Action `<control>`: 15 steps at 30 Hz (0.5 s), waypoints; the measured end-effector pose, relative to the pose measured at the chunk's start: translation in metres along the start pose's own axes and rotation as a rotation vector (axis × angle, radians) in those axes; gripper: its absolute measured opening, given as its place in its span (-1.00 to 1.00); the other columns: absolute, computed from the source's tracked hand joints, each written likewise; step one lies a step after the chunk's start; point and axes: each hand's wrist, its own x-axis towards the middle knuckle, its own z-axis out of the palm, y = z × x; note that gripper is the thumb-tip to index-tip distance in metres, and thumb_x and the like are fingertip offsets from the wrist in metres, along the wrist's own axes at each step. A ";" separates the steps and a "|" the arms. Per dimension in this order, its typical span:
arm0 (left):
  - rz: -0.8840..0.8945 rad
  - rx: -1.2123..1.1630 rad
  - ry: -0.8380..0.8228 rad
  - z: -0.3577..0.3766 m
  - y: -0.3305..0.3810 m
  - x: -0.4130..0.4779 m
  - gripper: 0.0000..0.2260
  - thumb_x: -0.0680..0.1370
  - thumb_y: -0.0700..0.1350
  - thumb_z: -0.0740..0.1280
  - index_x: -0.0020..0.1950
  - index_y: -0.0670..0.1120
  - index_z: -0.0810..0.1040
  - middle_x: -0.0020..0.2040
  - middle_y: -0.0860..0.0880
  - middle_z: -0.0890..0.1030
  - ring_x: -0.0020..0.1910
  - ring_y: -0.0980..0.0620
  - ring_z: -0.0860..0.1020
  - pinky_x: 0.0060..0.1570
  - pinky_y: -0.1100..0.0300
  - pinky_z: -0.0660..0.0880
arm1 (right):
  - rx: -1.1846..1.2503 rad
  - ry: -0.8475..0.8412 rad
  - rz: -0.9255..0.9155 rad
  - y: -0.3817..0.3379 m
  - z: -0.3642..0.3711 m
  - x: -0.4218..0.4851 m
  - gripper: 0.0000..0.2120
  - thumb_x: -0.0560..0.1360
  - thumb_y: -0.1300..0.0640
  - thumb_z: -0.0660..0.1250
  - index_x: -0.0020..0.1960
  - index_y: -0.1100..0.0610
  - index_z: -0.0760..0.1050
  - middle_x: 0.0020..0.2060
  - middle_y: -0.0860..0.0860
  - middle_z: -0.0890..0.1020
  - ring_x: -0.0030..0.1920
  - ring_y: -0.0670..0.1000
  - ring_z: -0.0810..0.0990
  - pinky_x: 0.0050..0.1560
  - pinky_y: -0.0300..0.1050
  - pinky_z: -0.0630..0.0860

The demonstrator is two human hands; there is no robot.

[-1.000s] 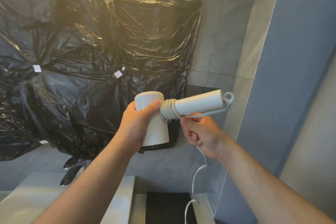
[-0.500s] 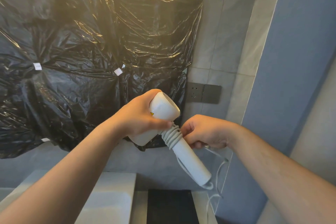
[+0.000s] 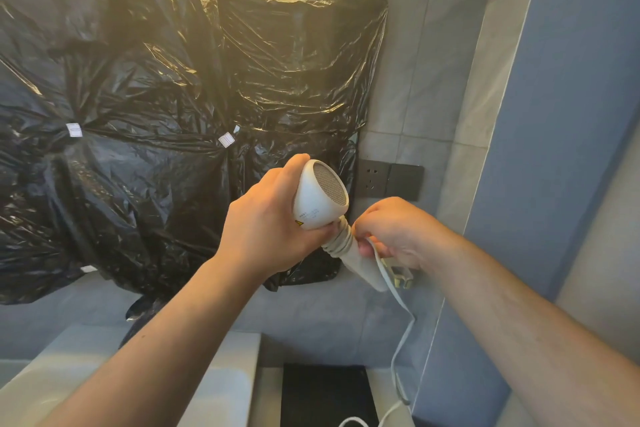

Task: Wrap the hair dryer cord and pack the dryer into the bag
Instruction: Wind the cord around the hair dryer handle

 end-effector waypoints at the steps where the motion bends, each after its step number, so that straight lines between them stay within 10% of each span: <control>1: 0.008 0.004 0.039 0.001 0.000 -0.001 -0.21 0.28 0.27 0.52 0.41 0.11 0.28 0.11 0.07 0.58 0.03 -0.05 0.60 -0.14 0.11 0.47 | 0.076 0.010 0.013 0.000 -0.001 0.000 -0.90 0.34 0.43 0.27 -0.25 0.31 0.54 -0.40 0.18 0.52 -0.50 0.05 0.54 -0.29 -0.13 0.57; 15: -0.133 0.011 0.227 0.021 0.032 -0.006 -0.22 0.29 0.20 0.56 0.41 -0.03 0.37 0.20 0.02 0.59 0.11 0.05 0.54 -0.06 0.17 0.44 | 0.706 -0.139 0.014 0.023 -0.026 -0.030 -0.84 0.50 0.35 0.29 -0.01 0.20 0.59 -0.39 0.05 0.57 -0.50 -0.13 0.48 -0.61 -0.34 0.32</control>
